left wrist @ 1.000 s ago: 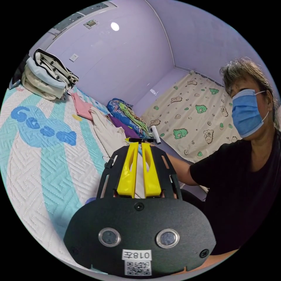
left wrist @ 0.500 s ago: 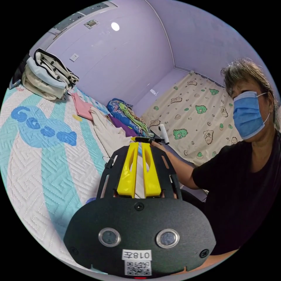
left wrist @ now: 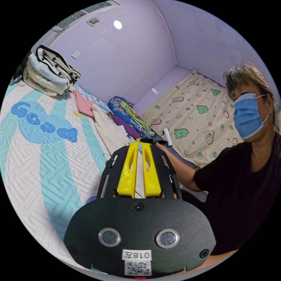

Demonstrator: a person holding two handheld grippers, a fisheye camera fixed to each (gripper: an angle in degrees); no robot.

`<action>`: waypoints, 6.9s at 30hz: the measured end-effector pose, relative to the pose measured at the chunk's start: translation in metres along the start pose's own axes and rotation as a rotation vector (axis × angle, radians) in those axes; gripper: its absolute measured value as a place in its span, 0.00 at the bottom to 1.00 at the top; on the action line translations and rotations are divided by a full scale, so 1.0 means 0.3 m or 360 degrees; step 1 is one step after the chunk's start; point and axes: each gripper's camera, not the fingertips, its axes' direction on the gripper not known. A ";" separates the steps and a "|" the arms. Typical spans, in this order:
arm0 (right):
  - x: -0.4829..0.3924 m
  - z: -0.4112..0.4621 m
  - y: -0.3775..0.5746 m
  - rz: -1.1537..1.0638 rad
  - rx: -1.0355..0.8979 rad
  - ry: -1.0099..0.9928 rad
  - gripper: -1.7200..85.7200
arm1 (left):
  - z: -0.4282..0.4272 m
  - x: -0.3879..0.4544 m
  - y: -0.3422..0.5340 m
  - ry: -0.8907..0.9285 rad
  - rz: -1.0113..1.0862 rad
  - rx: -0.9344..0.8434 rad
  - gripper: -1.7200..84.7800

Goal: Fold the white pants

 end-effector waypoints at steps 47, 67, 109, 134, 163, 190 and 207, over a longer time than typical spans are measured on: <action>0.194 -0.561 1.450 0.0087 -0.0514 -0.0522 0.12 | 0.446 0.686 0.236 -0.0310 -0.0229 -0.1258 0.12; 0.251 -0.542 1.600 0.0000 -0.0562 -0.0654 0.12 | 0.490 0.887 0.242 -0.0413 -0.0073 -0.1432 0.15; 0.147 -0.494 1.614 -0.0118 -0.0801 -0.1034 0.11 | 0.523 0.822 0.356 -0.0097 -0.0309 -0.1558 0.11; 0.081 -1.271 1.520 -0.0040 -0.0237 -0.1257 0.03 | 0.141 1.151 0.279 0.0196 -0.0140 -0.1082 0.01; 0.782 -0.510 -0.031 0.0702 -0.0260 -0.1666 0.03 | 0.729 -0.441 -0.527 0.0322 -0.0723 -0.0666 0.01; 0.550 -0.354 -0.266 0.0462 0.0008 -0.0823 0.17 | 0.706 -0.704 -0.564 -0.0301 -0.0461 -0.0344 0.20; 0.179 -0.140 -0.322 0.0292 -0.0082 -0.0865 0.05 | 1.027 -0.584 -0.654 -0.0472 -0.0325 -0.0632 0.06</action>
